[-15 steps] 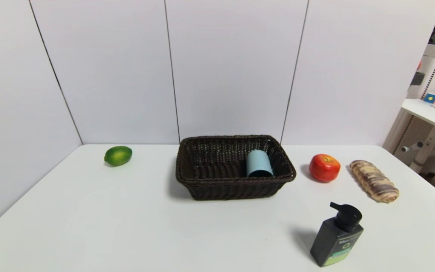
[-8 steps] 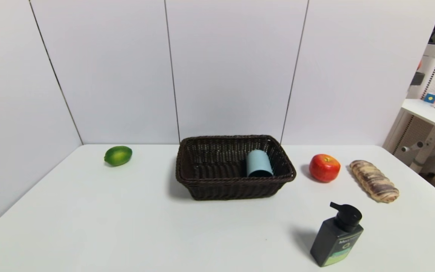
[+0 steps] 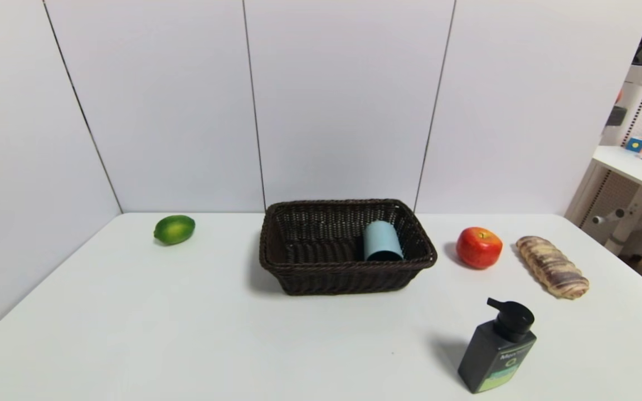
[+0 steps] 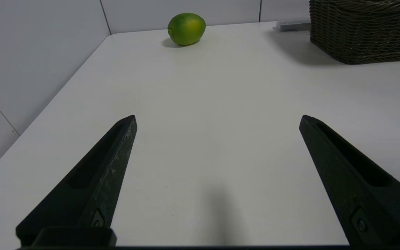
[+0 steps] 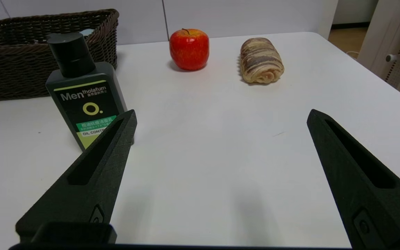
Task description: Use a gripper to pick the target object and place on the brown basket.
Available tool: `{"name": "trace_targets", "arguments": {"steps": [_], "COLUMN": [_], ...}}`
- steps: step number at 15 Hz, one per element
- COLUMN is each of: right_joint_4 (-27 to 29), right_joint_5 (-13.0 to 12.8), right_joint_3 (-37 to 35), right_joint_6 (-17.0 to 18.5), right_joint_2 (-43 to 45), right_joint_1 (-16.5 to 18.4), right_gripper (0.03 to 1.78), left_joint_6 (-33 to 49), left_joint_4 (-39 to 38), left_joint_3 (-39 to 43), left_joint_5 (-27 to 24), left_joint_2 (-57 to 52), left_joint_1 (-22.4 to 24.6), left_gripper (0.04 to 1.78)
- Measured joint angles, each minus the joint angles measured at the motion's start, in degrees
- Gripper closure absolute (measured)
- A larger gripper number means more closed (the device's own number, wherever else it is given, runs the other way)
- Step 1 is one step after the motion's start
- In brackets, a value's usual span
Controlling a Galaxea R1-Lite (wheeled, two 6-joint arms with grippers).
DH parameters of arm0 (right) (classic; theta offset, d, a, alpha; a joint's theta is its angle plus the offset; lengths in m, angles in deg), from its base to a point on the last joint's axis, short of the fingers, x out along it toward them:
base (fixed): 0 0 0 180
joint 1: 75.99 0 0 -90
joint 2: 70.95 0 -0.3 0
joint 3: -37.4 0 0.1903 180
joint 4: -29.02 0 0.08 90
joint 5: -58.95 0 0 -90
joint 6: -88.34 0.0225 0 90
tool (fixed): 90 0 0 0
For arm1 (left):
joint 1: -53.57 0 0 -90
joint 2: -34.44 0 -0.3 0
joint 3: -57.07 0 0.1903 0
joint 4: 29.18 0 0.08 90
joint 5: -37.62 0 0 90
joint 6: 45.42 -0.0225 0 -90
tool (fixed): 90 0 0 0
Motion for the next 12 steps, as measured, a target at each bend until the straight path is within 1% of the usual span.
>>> {"name": "trace_targets", "arguments": {"steps": [12], "right_joint_4": [0.0], "right_joint_5": [0.0], "right_joint_3": [0.0], "right_joint_6": [-0.1], "right_joint_2": [0.0], "right_joint_1": [0.0], "right_gripper": [0.12], "left_joint_6": [0.0], "left_joint_4": [0.0], "left_joint_3": [0.0], "left_joint_5": [0.0], "left_joint_2": [0.0], "left_joint_1": [0.0], "left_gripper": [0.13]}}
